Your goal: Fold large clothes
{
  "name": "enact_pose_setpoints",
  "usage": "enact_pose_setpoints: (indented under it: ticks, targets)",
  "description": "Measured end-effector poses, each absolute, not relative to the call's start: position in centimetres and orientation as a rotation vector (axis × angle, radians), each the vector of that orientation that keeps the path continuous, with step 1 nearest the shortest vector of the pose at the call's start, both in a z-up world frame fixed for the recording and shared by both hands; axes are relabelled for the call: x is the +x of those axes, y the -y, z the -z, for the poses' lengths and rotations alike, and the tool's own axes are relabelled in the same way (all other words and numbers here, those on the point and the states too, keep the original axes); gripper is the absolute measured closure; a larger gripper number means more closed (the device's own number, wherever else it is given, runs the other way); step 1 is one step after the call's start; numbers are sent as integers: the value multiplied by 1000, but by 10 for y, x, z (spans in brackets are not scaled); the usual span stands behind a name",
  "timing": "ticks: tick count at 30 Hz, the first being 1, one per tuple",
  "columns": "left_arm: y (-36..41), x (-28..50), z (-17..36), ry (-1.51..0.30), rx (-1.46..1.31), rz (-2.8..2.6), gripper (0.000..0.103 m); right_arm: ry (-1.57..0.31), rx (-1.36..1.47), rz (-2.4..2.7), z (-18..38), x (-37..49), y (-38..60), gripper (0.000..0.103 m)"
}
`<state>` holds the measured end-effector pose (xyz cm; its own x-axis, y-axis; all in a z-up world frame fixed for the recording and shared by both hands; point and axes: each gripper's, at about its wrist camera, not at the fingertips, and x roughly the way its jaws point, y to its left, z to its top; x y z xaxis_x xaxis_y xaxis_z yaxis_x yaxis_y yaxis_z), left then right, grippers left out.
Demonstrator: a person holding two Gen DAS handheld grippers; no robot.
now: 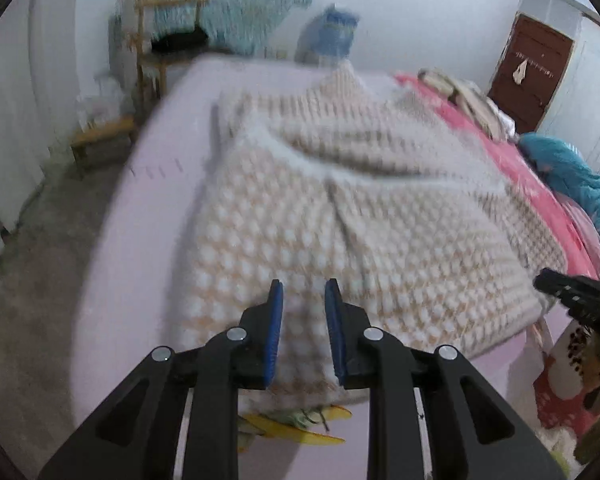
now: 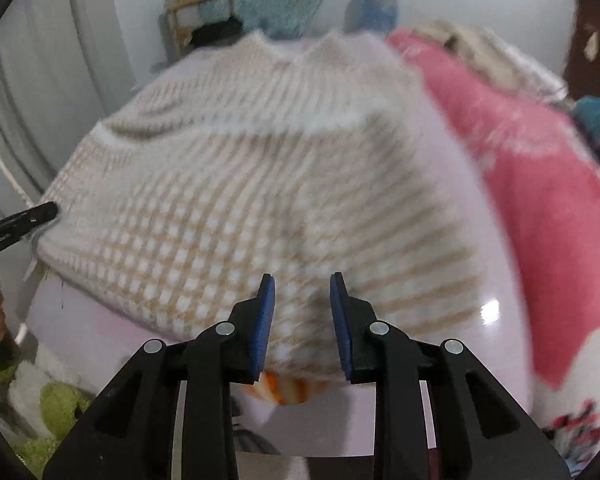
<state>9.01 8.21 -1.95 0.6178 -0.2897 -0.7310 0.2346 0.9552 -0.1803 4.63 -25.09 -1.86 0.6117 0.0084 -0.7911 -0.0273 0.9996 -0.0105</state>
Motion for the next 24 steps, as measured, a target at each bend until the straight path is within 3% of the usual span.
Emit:
enact_pose_setpoints:
  ticks: [1, 7, 10, 16, 20, 24]
  targets:
    - [-86, 92, 19, -846, -65, 282, 76, -895, -11, 18, 16, 47, 260, 75]
    - [-96, 113, 28, -908, -108, 260, 75, -968, 141, 64, 33, 69, 293, 72]
    - [-89, 113, 8, -852, -111, 301, 74, -899, 138, 36, 7, 77, 282, 55]
    - [-52, 155, 8, -864, -64, 327, 60, -872, 118, -93, 7, 130, 244, 53]
    - [-40, 184, 39, -995, -40, 262, 57, -1002, 58, -73, 42, 164, 231, 50]
    - [-43, 183, 25, -999, -7, 270, 55, -1031, 78, -120, 33, 172, 236, 46]
